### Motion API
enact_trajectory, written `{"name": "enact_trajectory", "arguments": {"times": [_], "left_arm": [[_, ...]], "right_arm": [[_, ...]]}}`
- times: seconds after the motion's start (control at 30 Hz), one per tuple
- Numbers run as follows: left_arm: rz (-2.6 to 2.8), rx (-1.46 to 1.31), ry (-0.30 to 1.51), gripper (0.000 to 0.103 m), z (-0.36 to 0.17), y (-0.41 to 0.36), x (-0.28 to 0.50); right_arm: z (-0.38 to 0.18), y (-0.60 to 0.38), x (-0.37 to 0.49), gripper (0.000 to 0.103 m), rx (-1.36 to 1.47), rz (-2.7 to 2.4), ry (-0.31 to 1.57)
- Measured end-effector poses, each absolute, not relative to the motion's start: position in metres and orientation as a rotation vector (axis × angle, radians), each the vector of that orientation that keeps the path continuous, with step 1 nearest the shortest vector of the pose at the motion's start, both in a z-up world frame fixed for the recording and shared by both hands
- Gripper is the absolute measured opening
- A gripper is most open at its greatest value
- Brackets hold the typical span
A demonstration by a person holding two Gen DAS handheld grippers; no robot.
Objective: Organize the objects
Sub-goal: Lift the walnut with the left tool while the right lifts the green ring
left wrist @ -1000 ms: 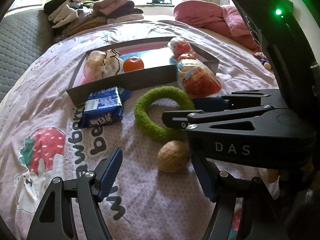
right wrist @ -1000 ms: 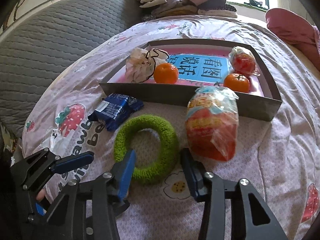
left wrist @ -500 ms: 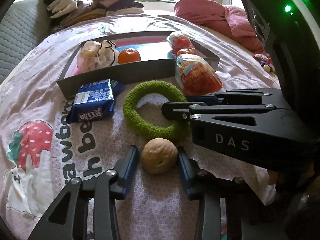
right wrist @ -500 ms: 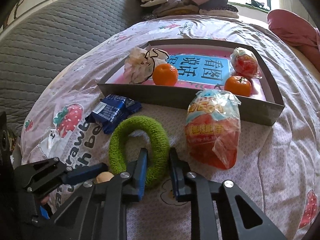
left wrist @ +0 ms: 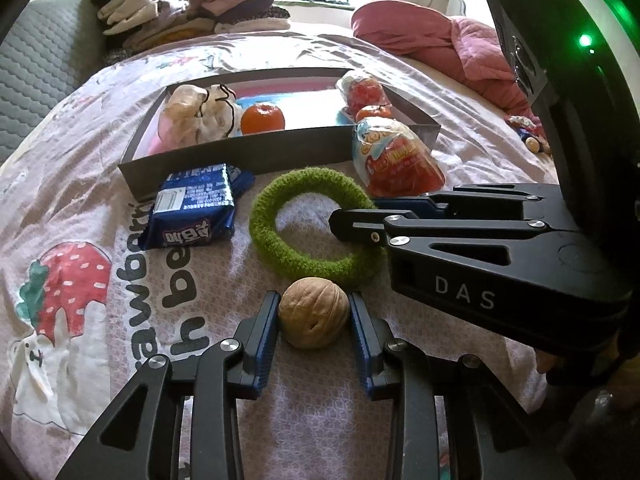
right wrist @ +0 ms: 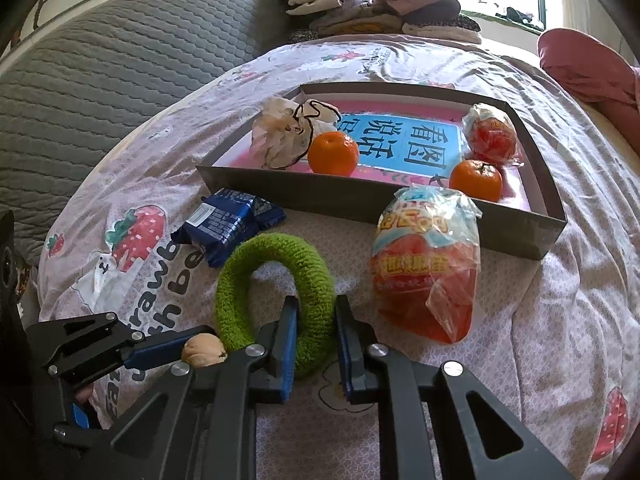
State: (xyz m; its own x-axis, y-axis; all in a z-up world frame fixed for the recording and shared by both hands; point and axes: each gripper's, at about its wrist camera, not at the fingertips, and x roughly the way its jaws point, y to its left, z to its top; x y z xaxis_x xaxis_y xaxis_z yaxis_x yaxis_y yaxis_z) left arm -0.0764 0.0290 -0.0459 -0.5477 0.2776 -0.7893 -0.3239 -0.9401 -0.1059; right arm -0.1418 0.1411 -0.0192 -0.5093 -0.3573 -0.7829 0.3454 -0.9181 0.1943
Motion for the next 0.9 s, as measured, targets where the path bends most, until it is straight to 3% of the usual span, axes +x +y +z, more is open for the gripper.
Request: {"name": "enact_trajectory", "arguments": {"times": [0.9], "left_arm": [[2.573,-1.190,0.054,0.034,-0.025,0.018,-0.078]], "right_arm": [[0.002,0.143,-0.136,0.017,1.157,-2.477,-0.024]]}}
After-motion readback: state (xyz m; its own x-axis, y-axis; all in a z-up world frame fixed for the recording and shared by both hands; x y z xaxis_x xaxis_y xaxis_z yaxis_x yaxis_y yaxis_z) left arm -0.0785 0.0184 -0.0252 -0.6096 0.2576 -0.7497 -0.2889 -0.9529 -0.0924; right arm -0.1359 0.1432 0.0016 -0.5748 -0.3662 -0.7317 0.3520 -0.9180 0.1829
